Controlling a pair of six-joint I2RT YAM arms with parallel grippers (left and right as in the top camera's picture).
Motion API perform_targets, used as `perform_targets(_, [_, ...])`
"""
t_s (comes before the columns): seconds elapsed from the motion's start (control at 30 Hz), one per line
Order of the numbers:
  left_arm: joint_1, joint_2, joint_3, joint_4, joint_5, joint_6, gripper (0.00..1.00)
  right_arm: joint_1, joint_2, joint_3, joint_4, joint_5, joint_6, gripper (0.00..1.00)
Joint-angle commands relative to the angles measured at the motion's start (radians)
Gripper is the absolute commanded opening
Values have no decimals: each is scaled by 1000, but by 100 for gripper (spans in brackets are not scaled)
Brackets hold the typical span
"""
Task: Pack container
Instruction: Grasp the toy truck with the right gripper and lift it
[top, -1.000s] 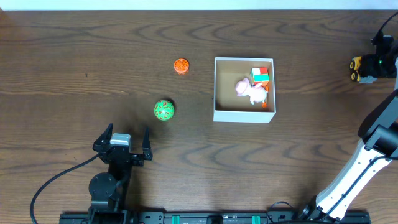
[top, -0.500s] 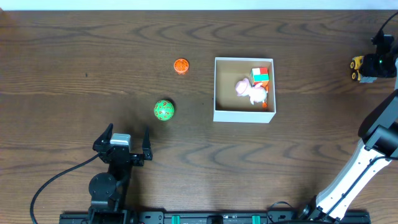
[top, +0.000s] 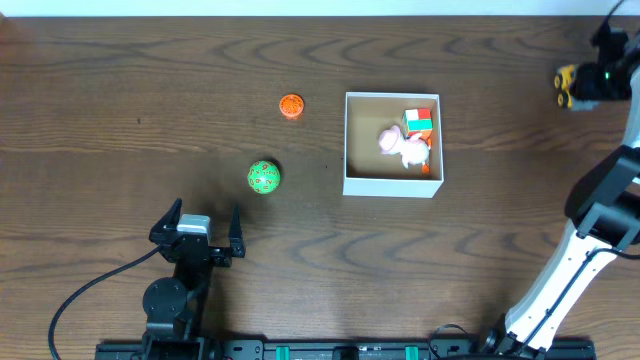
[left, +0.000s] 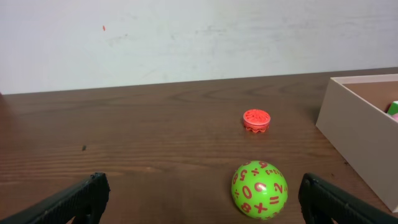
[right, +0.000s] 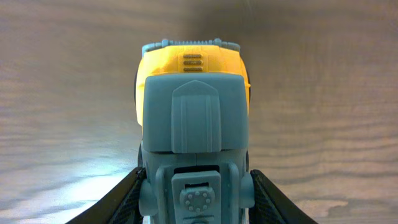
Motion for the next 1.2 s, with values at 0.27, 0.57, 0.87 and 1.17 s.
perform_targets(0.27, [4, -6, -18, -33, 7, -9, 98, 157, -20, 320, -198, -183, 61, 39])
perform_targets(0.57, [4, -6, -18, -33, 8, -9, 98, 354, -20, 411, -301, -199, 61, 40])
perform_targets(0.87, [4, -6, -18, -33, 7, -9, 98, 565, -20, 411, -367, -182, 30, 43])
perform_targets(1.17, [4, -6, -18, -33, 8, -9, 98, 709, -20, 411, -490, 7, 23, 47])
